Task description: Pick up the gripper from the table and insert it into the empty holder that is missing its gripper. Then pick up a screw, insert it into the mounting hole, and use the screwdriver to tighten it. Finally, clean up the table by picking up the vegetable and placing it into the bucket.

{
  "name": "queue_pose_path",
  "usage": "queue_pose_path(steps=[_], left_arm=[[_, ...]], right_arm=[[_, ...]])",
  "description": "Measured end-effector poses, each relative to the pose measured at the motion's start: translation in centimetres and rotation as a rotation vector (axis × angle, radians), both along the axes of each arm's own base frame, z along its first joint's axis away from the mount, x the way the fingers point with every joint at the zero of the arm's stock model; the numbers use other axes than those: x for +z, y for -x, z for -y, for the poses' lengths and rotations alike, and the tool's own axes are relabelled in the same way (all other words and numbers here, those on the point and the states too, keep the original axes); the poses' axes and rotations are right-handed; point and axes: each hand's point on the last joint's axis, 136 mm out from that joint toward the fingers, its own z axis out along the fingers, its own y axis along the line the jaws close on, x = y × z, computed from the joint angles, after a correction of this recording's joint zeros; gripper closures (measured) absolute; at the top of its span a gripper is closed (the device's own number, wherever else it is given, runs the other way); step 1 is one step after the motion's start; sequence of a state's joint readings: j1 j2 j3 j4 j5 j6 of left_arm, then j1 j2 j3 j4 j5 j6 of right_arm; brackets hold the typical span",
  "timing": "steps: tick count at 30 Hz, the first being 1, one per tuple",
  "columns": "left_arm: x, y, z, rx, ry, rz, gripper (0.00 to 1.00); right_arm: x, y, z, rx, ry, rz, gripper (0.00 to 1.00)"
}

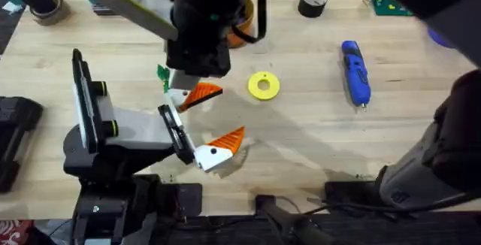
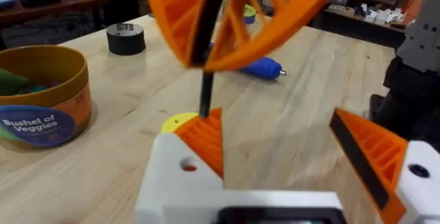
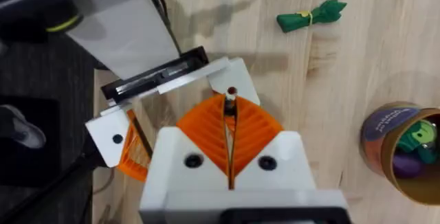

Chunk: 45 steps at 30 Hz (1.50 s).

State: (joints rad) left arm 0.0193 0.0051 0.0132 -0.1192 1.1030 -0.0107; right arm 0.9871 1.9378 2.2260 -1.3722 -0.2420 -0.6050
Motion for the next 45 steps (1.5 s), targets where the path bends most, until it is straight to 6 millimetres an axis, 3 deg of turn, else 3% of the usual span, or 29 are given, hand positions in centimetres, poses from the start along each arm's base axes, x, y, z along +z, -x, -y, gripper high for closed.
queue_pose_path(steps=[13,37,45], left_arm=[[0.0,0.0,0.0,0.0,0.0,0.0,0.058],[0.0,0.0,0.0,0.0,0.0,0.0,0.059],[0.0,0.0,0.0,0.0,0.001,-0.003,0.058]], right_arm=[[-2.4,-0.2,-0.3,-0.006,0.03,-0.022,0.996],[-2.4,-0.4,-0.6,-0.006,0.018,-0.014,0.996],[-3.6,-0.3,-0.3,-0.008,0.045,-0.032,0.996]])
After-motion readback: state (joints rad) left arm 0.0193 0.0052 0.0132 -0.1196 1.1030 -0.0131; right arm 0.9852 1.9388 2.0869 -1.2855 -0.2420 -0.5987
